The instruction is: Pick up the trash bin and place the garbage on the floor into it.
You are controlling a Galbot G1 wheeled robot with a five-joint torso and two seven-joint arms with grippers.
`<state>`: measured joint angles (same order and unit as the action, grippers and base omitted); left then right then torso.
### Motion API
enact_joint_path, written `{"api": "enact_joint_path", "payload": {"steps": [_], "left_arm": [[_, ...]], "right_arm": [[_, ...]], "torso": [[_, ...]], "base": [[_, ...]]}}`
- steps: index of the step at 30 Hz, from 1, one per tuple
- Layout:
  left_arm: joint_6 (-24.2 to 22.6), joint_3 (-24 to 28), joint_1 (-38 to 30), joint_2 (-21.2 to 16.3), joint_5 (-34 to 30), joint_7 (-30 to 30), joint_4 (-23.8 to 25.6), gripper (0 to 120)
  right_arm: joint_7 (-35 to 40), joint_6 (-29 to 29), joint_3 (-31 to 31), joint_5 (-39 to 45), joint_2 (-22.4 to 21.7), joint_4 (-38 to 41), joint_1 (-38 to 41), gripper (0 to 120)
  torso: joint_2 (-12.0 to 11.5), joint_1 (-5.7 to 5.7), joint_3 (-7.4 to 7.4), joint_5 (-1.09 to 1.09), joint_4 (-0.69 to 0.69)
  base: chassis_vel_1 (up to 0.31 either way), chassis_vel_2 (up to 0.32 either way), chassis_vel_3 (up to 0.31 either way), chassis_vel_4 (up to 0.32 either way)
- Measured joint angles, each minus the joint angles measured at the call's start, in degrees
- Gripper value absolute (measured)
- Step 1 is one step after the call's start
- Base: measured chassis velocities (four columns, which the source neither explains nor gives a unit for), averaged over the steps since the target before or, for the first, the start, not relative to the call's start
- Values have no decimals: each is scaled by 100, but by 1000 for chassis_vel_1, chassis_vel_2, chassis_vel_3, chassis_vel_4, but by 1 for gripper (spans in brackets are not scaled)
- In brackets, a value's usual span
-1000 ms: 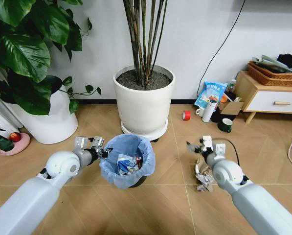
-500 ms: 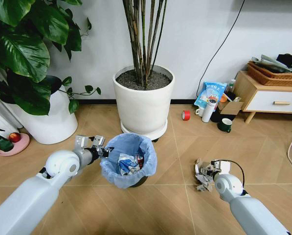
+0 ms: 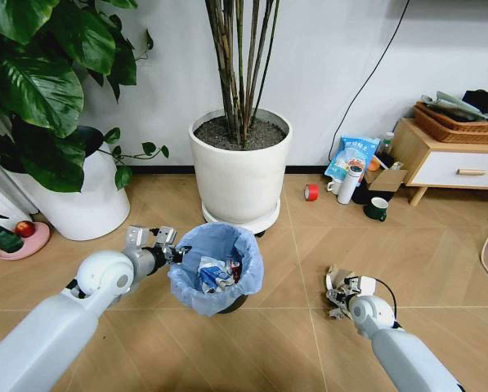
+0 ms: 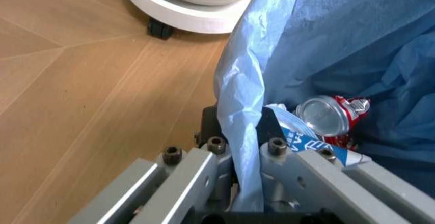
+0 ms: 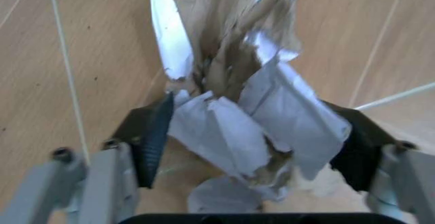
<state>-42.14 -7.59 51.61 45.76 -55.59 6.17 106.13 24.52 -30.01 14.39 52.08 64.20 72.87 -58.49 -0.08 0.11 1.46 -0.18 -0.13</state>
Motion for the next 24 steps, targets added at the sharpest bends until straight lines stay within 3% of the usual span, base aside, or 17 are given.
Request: {"api": "enact_joint_path", "payload": {"steps": [2, 8, 11, 14, 18, 24], "left_arm": [[0, 3, 3, -8, -6, 11, 7, 0], [0, 14, 34, -32, -61, 62, 56, 0], [0, 14, 52, -41, -76, 75, 71, 0], [0, 14, 70, -55, -83, 79, 85, 0], [0, 12, 91, -69, -85, 82, 100, 0], [0, 0, 124, -74, -87, 83, 123, 0]], "right_arm": [[-16, 0, 2, 7, 25, -37, 9, 65], [-93, 45, 9, -47, 113, -207, 48, 39], [-119, 86, 9, -97, 138, -247, 56, 34], [-154, 123, 10, -154, 155, -287, 62, 17], [-184, 153, 11, -216, 169, -321, 68, 4], [-231, 229, 24, -328, 199, -345, 70, 0]], "torso": [[0, 0, 0, 0, 0], [0, 0, 0, 0, 0], [0, 0, 0, 1, 0], [0, 0, 0, 0, 0], [0, 0, 0, 0, 0], [0, 0, 0, 1, 0]], "base": [[0, 0, 0, 0], [0, 0, 0, 0], [0, 0, 0, 0], [0, 0, 0, 0], [0, 0, 0, 0], [0, 0, 0, 0]]}}
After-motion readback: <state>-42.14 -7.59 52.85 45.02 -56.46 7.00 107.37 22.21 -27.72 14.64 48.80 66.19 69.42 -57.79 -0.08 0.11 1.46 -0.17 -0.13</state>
